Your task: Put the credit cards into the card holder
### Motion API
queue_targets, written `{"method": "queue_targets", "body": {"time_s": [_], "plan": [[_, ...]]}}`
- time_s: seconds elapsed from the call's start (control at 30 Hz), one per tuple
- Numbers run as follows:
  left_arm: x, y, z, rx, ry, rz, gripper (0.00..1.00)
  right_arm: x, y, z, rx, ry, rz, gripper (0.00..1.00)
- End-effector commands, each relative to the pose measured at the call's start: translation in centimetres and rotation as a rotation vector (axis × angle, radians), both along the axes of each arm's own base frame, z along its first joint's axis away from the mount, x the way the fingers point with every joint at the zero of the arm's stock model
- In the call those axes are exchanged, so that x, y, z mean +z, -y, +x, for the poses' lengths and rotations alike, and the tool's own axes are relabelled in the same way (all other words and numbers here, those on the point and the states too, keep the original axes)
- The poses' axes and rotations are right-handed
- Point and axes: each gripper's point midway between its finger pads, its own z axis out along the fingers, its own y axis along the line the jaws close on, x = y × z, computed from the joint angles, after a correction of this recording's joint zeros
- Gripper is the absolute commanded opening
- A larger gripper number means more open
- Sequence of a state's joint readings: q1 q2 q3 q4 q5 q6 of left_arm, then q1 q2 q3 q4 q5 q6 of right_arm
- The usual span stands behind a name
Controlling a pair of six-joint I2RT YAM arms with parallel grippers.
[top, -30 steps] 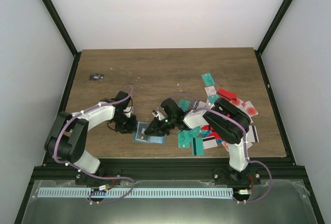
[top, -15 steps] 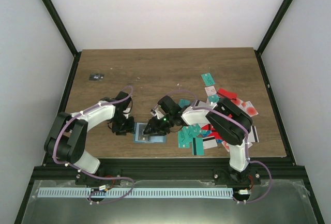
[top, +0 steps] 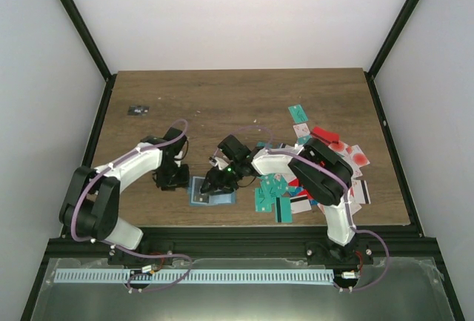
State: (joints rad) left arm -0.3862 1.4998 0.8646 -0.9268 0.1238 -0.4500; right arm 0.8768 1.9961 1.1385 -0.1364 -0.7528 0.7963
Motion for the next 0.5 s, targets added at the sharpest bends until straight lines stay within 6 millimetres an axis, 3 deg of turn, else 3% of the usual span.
{"method": "queue_targets", "body": {"time_s": [0.0, 0.23, 0.47], "plan": [[1.0, 0.5, 0.1, 0.012, 0.033, -0.042, 0.44, -0.5, -0.6, -0.4, 0.033, -0.008, -0.012, 0.47], [1.6, 1.8, 0.4, 0.003, 0.061, -0.121, 0.43, 0.6, -1.2, -0.4, 0.052, 0.006, 0.032, 0.47], [2.9, 2.5, 0.9, 0.001, 0.105, -0.166, 0.42, 3.9, -1.5, -0.4, 0.076, 0.055, 0.104, 0.51]]}}
